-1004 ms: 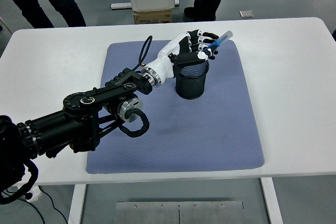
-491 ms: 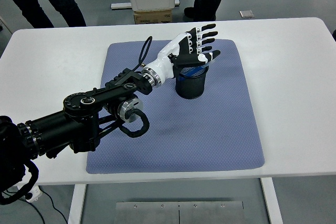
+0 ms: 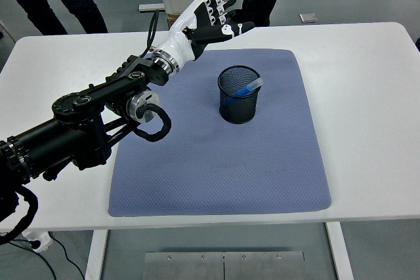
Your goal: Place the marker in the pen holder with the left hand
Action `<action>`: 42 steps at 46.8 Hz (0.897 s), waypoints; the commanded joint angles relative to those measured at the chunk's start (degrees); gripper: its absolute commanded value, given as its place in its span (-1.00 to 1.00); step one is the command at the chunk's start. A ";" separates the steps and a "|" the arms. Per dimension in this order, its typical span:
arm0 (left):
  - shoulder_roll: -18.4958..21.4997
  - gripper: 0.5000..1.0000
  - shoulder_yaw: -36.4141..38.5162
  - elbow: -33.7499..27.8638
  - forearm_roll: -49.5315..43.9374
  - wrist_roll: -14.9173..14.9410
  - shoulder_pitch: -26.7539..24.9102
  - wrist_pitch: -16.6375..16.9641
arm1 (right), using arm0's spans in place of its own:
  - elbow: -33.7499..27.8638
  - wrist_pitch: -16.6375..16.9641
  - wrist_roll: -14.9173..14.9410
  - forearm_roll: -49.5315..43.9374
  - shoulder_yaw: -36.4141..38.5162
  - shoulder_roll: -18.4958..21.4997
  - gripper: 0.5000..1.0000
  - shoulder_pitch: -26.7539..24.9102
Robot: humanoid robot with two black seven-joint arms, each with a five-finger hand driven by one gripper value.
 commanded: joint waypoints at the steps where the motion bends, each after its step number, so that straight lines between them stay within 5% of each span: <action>1: 1.81 1.00 0.03 0.79 0.08 -0.01 0.12 -0.21 | 0.01 0.01 0.00 -0.01 -0.01 -0.01 1.00 0.02; 10: 8.67 1.00 -0.58 1.40 -0.54 -0.45 4.42 -0.65 | 0.01 0.01 0.00 -0.01 -0.01 -0.01 1.00 0.02; 20: 9.99 1.00 -7.35 1.40 -3.87 -0.45 12.24 -1.35 | 0.01 0.01 0.00 -0.01 -0.01 -0.01 1.00 0.02; 31: 11.39 1.00 -14.82 1.40 -8.53 -0.45 20.68 -6.80 | 0.01 0.01 0.00 -0.01 -0.01 -0.01 1.00 0.02; 42: 13.59 1.00 -15.62 1.49 -9.33 -0.45 23.76 -7.24 | 0.01 0.01 0.00 -0.01 -0.01 -0.01 1.00 0.02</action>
